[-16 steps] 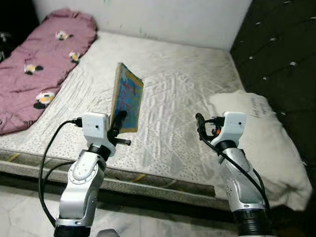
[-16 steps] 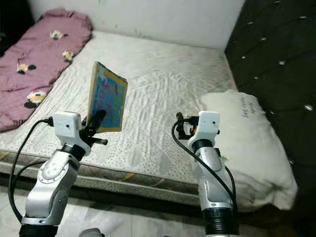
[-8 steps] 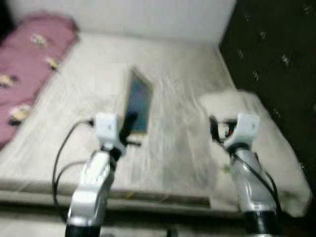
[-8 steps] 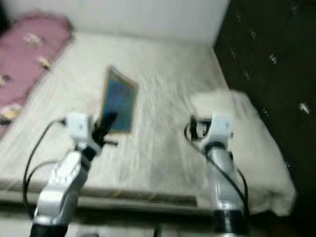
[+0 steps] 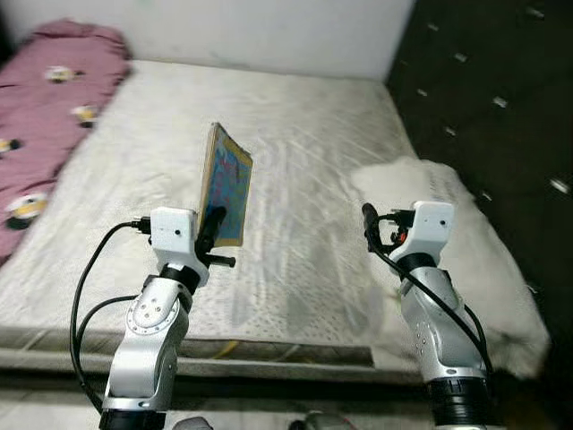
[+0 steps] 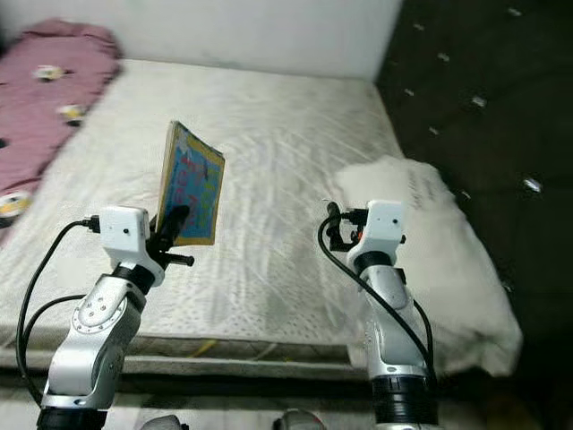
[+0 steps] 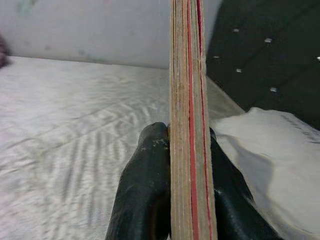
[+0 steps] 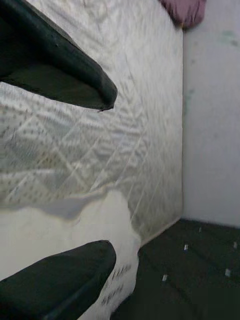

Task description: Clean up the room

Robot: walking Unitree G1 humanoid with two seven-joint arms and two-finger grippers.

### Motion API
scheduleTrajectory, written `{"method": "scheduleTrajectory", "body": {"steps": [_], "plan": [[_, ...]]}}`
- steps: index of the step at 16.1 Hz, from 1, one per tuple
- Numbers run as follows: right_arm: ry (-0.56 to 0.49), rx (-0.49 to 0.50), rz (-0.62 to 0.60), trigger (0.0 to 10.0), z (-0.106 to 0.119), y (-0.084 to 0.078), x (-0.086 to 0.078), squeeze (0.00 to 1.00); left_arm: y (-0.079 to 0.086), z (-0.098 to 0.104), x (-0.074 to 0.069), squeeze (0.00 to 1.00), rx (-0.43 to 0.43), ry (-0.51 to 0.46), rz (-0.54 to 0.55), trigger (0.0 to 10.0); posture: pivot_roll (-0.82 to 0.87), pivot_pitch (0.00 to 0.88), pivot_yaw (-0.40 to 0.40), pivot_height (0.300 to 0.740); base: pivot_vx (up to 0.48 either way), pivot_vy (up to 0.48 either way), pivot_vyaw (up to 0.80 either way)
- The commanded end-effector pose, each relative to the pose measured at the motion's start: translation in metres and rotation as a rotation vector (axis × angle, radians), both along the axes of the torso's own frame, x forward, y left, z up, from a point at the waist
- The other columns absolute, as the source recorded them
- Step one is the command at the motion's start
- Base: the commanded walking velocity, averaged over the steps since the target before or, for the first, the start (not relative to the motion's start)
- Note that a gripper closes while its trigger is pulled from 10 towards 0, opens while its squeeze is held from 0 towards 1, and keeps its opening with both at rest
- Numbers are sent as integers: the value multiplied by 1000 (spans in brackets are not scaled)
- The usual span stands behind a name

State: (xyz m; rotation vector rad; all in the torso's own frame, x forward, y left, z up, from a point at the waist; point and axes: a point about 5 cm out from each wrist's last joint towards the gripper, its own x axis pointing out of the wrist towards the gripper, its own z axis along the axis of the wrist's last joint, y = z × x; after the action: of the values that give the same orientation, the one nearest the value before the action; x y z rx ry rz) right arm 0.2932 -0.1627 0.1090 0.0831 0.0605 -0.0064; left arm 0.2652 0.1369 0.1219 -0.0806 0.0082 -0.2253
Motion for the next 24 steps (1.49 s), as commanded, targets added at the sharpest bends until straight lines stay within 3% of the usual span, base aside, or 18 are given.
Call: {"method": "scheduleTrajectory", "body": {"steps": [1,10,15,18,19,21,22,24], "plan": [[-7,-1,-7,10000,3,-2,1,0,-4,11,1,0,-3,-50,-15,10000,-8,21,-77,740,0,-292,0],[-4,-7,-6,10000,2,-3,0,0,-4,11,0,0,-11,-50,-21,10000,-5,21,-78,740,0,-310,0],[-3,-10,-6,10000,2,-3,0,0,0,7,0,0,20,-33,28,10000,-5,19,-80,740,0,0,0],[6,-8,-7,10000,-1,-2,-1,0,6,1,-2,0,13,2,71,10000,-2,15,-66,740,0,0,-533],[8,-7,-9,10000,-1,-2,-2,0,7,-1,-4,0,-41,36,69,10000,-2,14,-64,740,0,0,-800],[13,-6,-12,10000,-4,-2,-5,0,11,-1,-7,0,10,-8,67,10000,-2,15,-59,740,0,0,-344],[16,-6,-12,10000,-5,-2,-6,0,14,-5,-7,0,28,22,119,10000,-3,16,-59,740,0,0,0],[24,-5,-14,10000,-7,-2,-6,0,14,-5,-8,0,31,25,118,10000,-3,17,-59,740,0,0,0]]}}
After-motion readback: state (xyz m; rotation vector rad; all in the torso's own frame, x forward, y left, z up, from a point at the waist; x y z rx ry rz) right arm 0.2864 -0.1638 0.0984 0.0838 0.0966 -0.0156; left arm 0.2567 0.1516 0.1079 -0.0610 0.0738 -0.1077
